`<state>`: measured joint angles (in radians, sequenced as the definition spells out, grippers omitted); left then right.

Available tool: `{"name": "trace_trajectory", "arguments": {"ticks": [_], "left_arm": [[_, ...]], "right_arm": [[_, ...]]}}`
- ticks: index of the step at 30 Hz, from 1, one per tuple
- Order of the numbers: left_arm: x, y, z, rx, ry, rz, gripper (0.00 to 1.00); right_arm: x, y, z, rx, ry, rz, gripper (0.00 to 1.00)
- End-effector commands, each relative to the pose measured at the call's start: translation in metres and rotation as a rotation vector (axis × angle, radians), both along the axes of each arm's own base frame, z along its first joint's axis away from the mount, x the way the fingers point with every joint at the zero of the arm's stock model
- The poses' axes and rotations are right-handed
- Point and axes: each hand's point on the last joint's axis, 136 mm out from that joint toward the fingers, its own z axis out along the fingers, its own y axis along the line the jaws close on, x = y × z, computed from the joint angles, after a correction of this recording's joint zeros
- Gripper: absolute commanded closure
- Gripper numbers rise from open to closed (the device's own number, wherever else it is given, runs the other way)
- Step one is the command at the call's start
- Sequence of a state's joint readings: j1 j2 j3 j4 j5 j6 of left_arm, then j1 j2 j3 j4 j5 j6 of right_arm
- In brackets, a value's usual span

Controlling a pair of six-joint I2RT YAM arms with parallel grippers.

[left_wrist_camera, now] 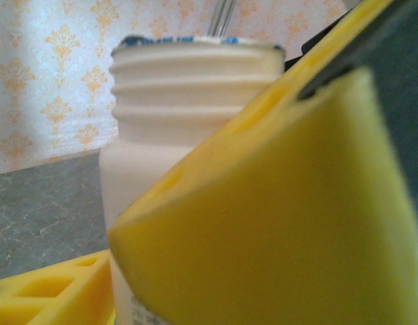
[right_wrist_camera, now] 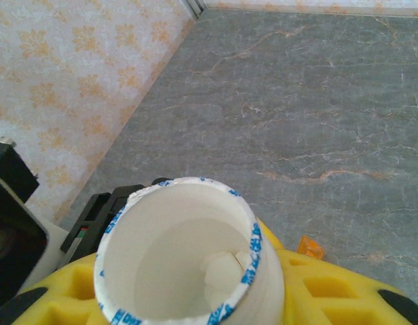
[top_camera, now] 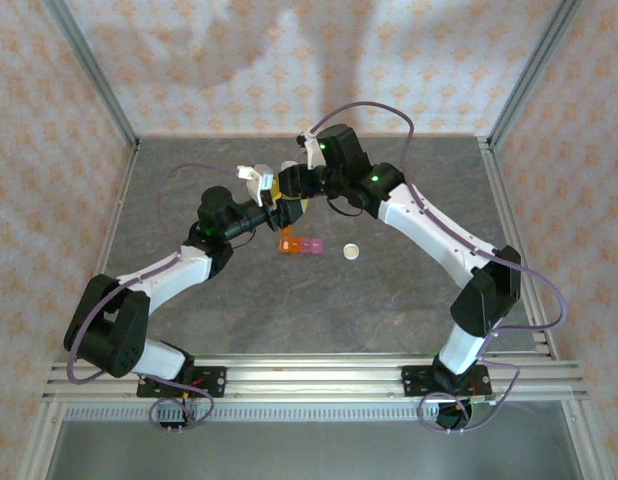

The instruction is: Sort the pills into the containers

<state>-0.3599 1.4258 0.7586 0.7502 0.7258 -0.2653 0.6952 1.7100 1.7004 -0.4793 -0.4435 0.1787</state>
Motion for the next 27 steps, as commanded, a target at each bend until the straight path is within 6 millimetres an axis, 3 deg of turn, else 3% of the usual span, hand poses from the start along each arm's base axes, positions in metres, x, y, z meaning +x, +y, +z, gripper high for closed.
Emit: {"name": "trace_trajectory", "arguments": {"ticks": [1,9,17,27], "left_arm": [[0.0004,-0.0003,0.0051,-0.023,-0.017,-0.008,0.33],[0.0045,-0.0011,0.0096,-0.038,-0.028,-0.003,0.38],[0.0078,-0.0037,0.006,-0.065,-0.013,-0.015,0.43],[0.009,-0.0051,0.0069,-0.082,-0.015,-0.022,0.71]], "right_arm": [[-0.0097,-0.0027,0.0237,0.044,-0.042,0.011,0.73],[-0.0127,-0.0035,0.0149,0.044,-0.026,0.01,0.73],[-0.0136,-0.0021,0.0184,0.067,-0.023,0.01,0.73],[-0.0113,-0.0034,0.0192,0.065,-0.026,-0.005,0.67]]}}
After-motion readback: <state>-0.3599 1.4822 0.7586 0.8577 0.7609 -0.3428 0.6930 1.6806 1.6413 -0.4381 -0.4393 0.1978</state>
